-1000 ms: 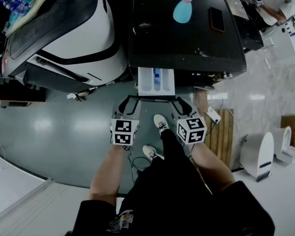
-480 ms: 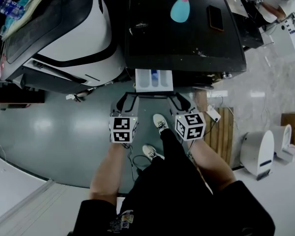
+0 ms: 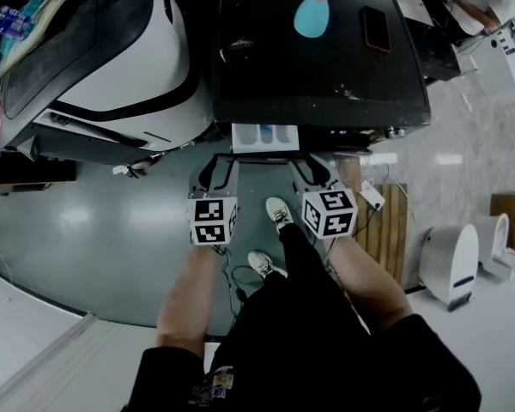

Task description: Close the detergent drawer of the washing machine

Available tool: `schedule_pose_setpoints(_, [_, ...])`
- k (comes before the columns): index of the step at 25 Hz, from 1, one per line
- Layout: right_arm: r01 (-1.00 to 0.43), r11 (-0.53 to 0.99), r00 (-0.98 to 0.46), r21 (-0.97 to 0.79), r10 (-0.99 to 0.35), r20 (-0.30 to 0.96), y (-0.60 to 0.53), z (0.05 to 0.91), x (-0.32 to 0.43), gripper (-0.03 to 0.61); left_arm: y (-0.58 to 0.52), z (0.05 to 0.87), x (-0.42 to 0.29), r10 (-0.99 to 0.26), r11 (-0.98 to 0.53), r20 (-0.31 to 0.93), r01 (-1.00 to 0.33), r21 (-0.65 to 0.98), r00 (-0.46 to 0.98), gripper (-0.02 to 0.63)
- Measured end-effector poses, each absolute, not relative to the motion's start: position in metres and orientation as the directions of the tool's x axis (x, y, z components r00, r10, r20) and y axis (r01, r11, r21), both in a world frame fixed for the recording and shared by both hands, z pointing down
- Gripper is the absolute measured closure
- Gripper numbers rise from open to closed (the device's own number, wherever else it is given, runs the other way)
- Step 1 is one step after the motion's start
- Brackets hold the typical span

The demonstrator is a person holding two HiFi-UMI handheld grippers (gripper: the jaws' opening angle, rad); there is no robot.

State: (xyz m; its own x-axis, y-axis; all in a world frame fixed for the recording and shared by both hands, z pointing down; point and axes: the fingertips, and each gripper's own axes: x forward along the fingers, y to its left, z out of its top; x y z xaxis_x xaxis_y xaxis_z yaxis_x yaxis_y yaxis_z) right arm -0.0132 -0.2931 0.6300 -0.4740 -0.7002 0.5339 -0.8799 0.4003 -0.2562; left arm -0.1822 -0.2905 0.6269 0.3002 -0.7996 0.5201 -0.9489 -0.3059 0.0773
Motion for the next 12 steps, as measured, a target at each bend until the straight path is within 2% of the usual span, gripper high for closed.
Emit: schedule_pose_setpoints(12, [-0.898,0.325,-0.437,-0.295,-0.720,0.538,-0.323,0.633,-0.014,0.410,-0.319,0.628,-0.186,-0.830,-0.207,0.514,-0.975,0.082,0.219,0.446])
